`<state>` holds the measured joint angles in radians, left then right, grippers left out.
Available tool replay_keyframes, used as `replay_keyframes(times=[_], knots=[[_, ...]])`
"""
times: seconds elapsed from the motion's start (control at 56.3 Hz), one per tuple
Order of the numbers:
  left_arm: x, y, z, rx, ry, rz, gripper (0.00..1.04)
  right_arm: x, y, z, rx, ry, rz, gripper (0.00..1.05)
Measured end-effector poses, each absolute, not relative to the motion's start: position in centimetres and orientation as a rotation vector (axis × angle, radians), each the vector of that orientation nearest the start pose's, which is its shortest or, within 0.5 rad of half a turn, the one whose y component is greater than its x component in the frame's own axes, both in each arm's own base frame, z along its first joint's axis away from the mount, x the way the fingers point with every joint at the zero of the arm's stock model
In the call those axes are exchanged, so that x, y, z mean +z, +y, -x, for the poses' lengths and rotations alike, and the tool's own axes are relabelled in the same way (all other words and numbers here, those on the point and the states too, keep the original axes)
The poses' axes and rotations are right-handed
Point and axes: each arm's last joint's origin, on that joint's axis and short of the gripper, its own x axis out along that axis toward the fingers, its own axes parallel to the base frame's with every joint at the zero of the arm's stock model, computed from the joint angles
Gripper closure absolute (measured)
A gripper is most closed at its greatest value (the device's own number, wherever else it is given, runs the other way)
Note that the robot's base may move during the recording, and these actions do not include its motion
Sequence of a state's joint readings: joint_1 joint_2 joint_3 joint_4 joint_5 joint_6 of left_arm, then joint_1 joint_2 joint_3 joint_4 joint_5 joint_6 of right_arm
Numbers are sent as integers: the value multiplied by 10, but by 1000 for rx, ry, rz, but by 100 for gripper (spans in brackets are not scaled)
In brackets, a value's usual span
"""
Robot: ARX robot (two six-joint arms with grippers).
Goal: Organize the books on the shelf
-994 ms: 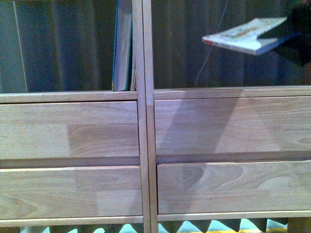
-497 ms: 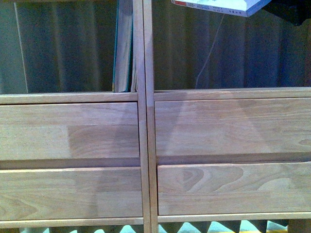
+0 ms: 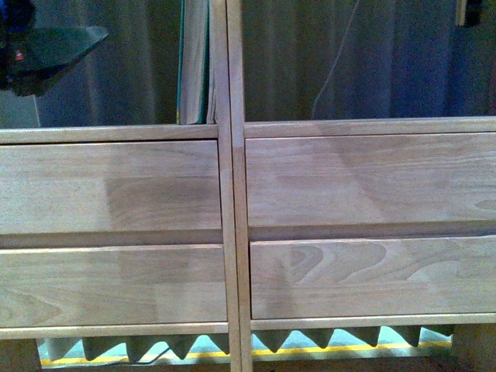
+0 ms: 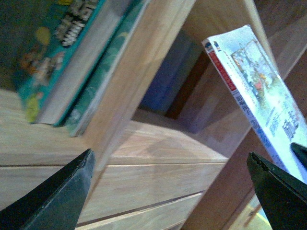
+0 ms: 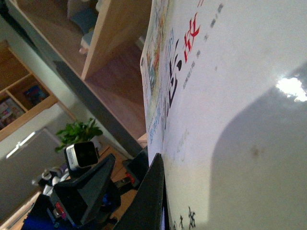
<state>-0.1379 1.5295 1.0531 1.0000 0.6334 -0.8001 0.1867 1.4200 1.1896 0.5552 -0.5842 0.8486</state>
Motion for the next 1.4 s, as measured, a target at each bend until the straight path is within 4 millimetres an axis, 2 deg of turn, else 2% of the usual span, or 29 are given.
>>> replay_keyframes(times=[0.124,0.231,0.355,0.479,0.622,0.817,1.03,1.172,1.403], knots=[[364,-84,-311,-1166,-292,640,7,395,88,-309,907,37,-728,97],[369,-91,-303,-1248,-335,638,7,396,97,-306,963,38,-733,97],[370,-91,-302,-1254,-338,641,7,392,103,-300,1012,34,-752,97],[370,-91,-302,-1254,-339,642,7,377,108,-293,1056,78,-752,98],[370,-91,-302,-1255,-340,643,7,367,113,-292,1017,106,-745,98],[370,-91,-302,-1255,-340,642,7,373,108,-301,919,35,-751,98],[370,-91,-302,-1249,-344,646,7,385,85,-311,787,-141,-801,98],[370,-91,-302,-1248,-345,647,7,390,87,-305,887,-138,-805,98],[370,-91,-302,-1246,-346,649,7,388,112,-283,1107,-34,-739,98]])
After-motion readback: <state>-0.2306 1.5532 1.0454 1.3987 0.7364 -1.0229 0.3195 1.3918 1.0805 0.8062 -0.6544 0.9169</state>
